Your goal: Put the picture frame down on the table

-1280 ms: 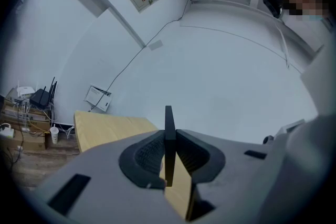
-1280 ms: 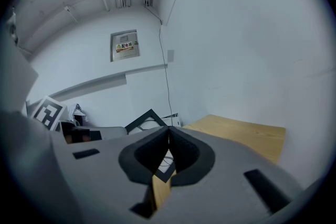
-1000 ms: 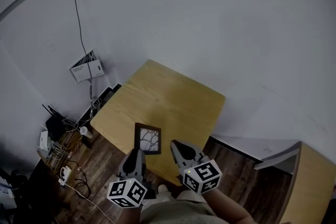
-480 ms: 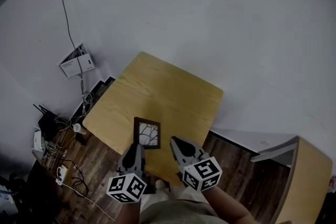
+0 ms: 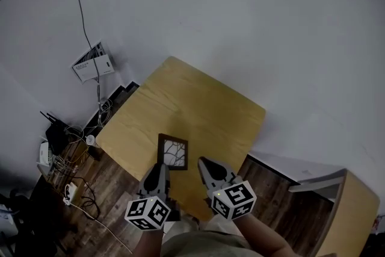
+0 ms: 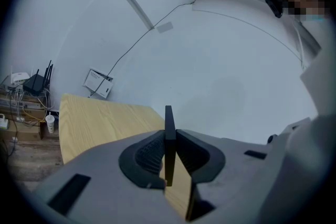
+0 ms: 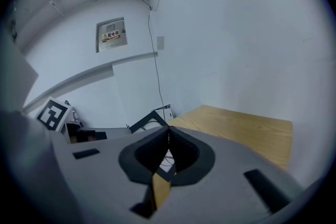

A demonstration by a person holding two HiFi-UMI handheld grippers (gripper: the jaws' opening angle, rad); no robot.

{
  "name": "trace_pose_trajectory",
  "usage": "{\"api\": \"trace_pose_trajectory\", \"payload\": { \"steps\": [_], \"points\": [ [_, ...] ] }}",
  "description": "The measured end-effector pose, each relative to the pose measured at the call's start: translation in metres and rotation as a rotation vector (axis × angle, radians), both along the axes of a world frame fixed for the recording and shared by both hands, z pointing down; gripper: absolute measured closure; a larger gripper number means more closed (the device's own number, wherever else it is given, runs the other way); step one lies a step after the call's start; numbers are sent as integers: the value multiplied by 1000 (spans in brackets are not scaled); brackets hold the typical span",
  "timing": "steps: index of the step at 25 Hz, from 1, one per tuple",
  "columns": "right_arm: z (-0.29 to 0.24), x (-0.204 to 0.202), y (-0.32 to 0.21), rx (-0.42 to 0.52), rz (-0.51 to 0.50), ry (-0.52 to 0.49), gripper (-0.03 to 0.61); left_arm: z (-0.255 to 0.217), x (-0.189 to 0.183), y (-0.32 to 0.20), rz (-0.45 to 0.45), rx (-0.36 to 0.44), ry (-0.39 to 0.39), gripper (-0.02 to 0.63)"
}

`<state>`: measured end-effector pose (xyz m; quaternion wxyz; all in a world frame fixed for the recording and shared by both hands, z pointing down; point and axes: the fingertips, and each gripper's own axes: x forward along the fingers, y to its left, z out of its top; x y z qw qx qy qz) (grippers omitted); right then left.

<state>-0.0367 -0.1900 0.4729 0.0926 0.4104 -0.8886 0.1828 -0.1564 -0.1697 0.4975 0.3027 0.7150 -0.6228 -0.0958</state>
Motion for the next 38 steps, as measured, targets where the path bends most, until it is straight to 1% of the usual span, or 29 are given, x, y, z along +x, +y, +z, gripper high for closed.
{"api": "trace_pose_trajectory", "payload": {
  "steps": [18,25,29,38],
  "points": [
    [29,10,-47,-70,15,10,578,46,15,-48,6,-86,-4,552],
    [35,11,-49,-84,11,13,578,61,16,-51,-1,-119,-3,552],
    [38,9,-50,-92,6,14,578,64,15,-54,-4,-120,-2,552],
    [42,3,-47,-101,-11,12,578,72,11,-60,6,-144,-35,549]
  ]
}}
